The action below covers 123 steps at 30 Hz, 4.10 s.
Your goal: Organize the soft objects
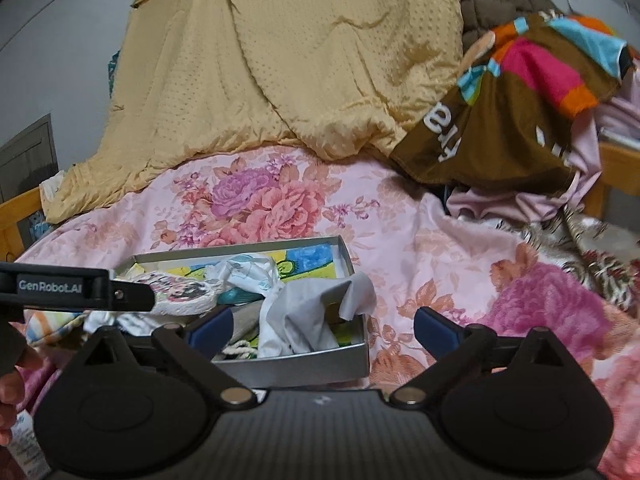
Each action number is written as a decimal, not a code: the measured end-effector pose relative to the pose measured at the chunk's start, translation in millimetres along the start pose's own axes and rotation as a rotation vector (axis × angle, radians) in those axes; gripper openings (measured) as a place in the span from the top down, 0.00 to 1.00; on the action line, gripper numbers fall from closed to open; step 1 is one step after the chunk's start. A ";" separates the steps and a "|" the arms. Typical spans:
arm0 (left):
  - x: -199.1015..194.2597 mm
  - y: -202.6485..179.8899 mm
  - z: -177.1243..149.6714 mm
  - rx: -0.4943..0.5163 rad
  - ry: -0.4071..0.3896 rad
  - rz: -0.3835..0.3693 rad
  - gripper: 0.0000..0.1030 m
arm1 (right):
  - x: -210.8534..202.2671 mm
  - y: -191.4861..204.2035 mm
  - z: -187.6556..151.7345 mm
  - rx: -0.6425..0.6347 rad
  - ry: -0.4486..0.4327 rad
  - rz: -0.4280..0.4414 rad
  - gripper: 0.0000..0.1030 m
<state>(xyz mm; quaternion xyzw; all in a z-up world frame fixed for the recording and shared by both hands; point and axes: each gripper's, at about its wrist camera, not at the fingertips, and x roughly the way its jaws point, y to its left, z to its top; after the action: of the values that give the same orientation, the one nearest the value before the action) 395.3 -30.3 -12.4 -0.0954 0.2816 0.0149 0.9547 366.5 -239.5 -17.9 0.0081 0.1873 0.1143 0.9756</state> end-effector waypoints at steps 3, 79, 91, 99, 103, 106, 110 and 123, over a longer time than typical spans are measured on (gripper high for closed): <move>-20.1 6.7 -12.3 -0.020 -0.025 0.025 0.01 | -17.6 7.2 -1.3 -0.011 -0.023 0.000 0.01; -210.0 64.4 -158.3 -0.056 -0.100 0.172 0.01 | -199.9 80.8 -76.7 -0.061 0.033 0.033 0.00; -209.1 64.8 -159.3 -0.059 -0.096 0.172 0.01 | -199.7 80.8 -76.6 -0.062 0.033 0.033 0.00; -209.0 65.3 -159.2 -0.057 -0.096 0.171 0.01 | -199.5 80.8 -76.9 -0.061 0.034 0.033 0.00; -208.5 65.4 -159.6 -0.058 -0.092 0.171 0.01 | -199.5 81.0 -76.6 -0.062 0.034 0.033 0.00; -208.1 65.6 -160.3 -0.056 -0.092 0.172 0.01 | -199.2 81.2 -77.3 -0.061 0.035 0.032 0.00; -208.3 65.4 -160.3 -0.057 -0.093 0.172 0.01 | -199.1 81.0 -77.4 -0.062 0.035 0.033 0.00; -204.1 67.0 -163.4 -0.071 -0.053 0.174 0.01 | -197.2 81.2 -82.1 -0.067 0.042 0.036 0.00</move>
<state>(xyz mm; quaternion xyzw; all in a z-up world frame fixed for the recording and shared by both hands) 130.8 9.5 -48.3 -0.1040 0.2630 0.1104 0.9528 140.3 -207.2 -17.7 -0.0237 0.2037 0.1382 0.9689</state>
